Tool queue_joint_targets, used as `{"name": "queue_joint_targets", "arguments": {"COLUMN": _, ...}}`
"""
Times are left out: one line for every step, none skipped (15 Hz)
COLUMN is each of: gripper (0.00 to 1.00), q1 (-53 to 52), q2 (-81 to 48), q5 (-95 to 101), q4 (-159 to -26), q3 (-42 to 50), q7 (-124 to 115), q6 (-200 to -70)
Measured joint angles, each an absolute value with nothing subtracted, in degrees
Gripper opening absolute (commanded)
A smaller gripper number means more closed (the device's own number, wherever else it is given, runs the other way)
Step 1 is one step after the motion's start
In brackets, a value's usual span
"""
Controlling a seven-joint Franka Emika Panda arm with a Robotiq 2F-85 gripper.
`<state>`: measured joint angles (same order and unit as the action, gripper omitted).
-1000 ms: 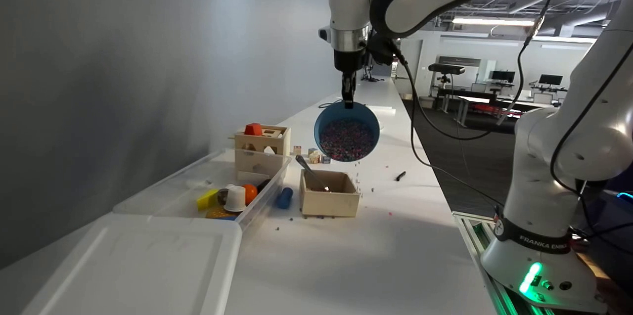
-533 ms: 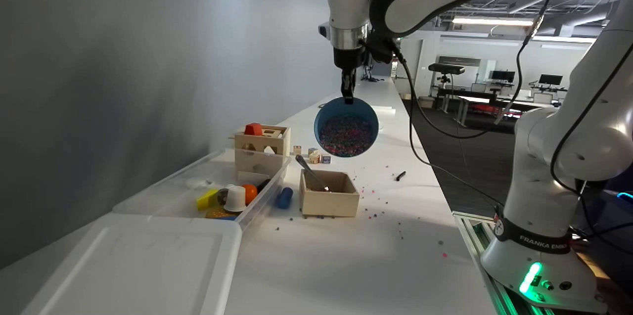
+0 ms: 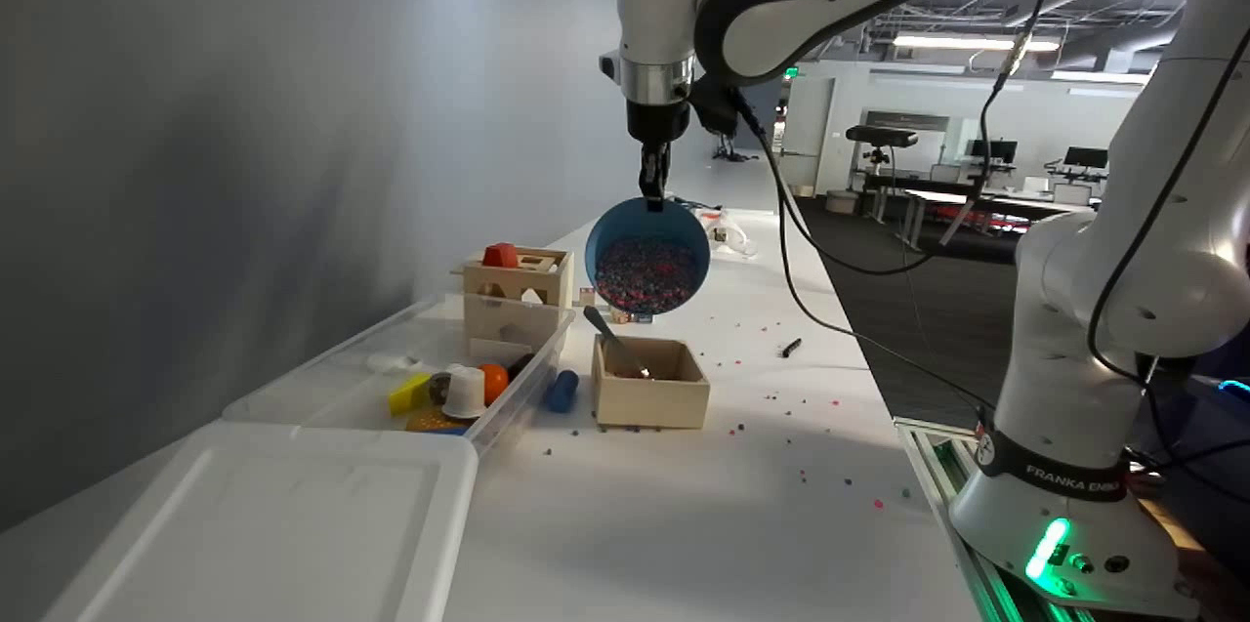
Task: Empty the contents of the blue bowl into the smaller wooden box
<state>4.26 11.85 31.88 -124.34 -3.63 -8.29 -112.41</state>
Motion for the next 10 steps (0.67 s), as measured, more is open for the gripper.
{"name": "queue_joint_targets", "arguments": {"gripper": 0.01, "q1": 3.88, "q2": 10.95, "q5": 31.88, "q4": -123.87, "q3": -3.7, "q7": -8.29, "q6": -112.5}}
{"name": "queue_joint_targets", "arguments": {"gripper": 0.01, "q1": 3.36, "q2": 10.29, "q5": 31.88, "q4": -123.58, "q3": -3.81, "q7": -8.29, "q6": -112.5}}
{"name": "queue_joint_targets", "arguments": {"gripper": 0.05, "q1": 2.79, "q2": 9.94, "q5": 31.87, "q4": -123.48, "q3": -3.91, "q7": -8.29, "q6": -112.5}}
{"name": "queue_joint_targets", "arguments": {"gripper": 0.05, "q1": 2.38, "q2": 9.68, "q5": 31.86, "q4": -123.61, "q3": -3.93, "q7": -8.42, "q6": -112.5}}
{"name": "queue_joint_targets", "arguments": {"gripper": 0.05, "q1": 2.25, "q2": 9.39, "q5": 31.86, "q4": -123.88, "q3": -3.9, "q7": -8.54, "q6": -112.49}}
{"name": "queue_joint_targets", "arguments": {"gripper": 0.05, "q1": 2.24, "q2": 9.12, "q5": 31.86, "q4": -124.14, "q3": -3.82, "q7": -8.58, "q6": -112.49}}
{"name": "queue_joint_targets", "arguments": {"gripper": 0.05, "q1": 2.26, "q2": 8.9, "q5": 31.87, "q4": -124.26, "q3": -3.67, "q7": -8.59, "q6": -112.49}}
{"name": "queue_joint_targets", "arguments": {"gripper": 0.05, "q1": 2.26, "q2": 8.75, "q5": 31.87, "q4": -124.26, "q3": -3.56, "q7": -8.59, "q6": -112.49}}
{"name": "queue_joint_targets", "arguments": {"gripper": 0.05, "q1": 2.26, "q2": 8.71, "q5": 31.87, "q4": -124.26, "q3": -3.54, "q7": -8.59, "q6": -112.49}}
{"name": "queue_joint_targets", "arguments": {"gripper": 0.05, "q1": 2.26, "q2": 8.71, "q5": 31.87, "q4": -124.25, "q3": -3.54, "q7": -8.59, "q6": -112.49}}
